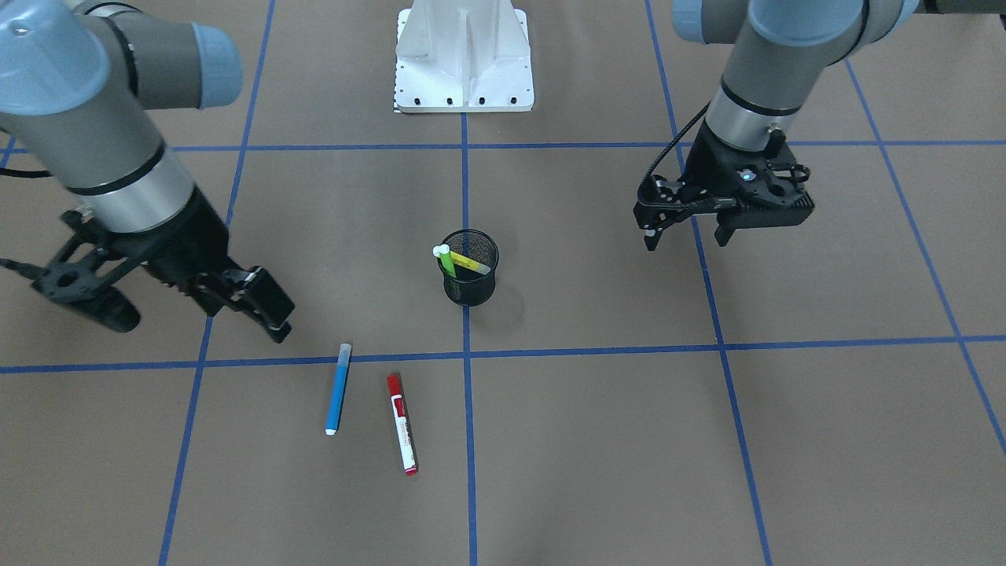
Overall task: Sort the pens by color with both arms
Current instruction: 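Withdraw the left gripper while the right gripper moves over the cup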
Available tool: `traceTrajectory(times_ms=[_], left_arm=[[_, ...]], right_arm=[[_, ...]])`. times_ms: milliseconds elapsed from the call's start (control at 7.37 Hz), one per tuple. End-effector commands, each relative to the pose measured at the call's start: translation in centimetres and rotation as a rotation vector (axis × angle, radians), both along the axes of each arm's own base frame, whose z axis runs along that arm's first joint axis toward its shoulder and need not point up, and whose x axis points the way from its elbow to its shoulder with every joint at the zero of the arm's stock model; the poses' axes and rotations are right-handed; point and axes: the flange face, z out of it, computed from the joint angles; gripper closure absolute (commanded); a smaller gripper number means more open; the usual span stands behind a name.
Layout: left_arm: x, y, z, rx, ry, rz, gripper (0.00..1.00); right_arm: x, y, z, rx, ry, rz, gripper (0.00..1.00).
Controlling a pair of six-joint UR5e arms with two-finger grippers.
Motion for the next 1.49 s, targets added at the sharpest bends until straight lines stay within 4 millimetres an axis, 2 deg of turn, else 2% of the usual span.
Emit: traceTrajectory(times_ms=[0, 136, 271, 678, 814, 1085, 1221, 1357], left_arm=[[-2.6, 0.6, 5.1, -0.022, -0.045, 0.060, 0.00], [-3.5, 0.5, 6.5, -0.017, -0.064, 0.071, 0.00], [-4.1, 0.2, 6.8, -0.023, -0.068, 0.062, 0.00], [-4.2, 0.2, 6.7, -0.023, -0.062, 0.064, 0.00], [-4.4, 0.1, 6.8, -0.024, -0.063, 0.059, 0.00], [-4.5, 0.1, 6.8, -0.024, -0.063, 0.058, 0.00], [-4.5, 0.1, 6.8, -0.024, -0.063, 0.058, 0.00], [-4.5, 0.1, 6.8, -0.024, -0.063, 0.058, 0.00]], right_arm=[[-9.9, 4.4, -5.4, 0.018, 0.037, -0.074, 0.01], [-11.9, 5.2, -6.2, 0.043, 0.051, -0.108, 0.02], [-14.7, 7.3, -6.0, 0.093, 0.094, -0.116, 0.03], [-19.1, 9.6, -6.9, 0.161, 0.125, -0.213, 0.24], [-20.2, 10.7, -6.2, 0.159, 0.135, -0.237, 0.29], [-20.8, 11.6, -5.6, 0.137, 0.166, -0.254, 0.29], [-20.9, 11.8, -5.8, 0.136, 0.167, -0.257, 0.32], [-21.2, 12.1, -5.3, 0.132, 0.172, -0.264, 0.39]])
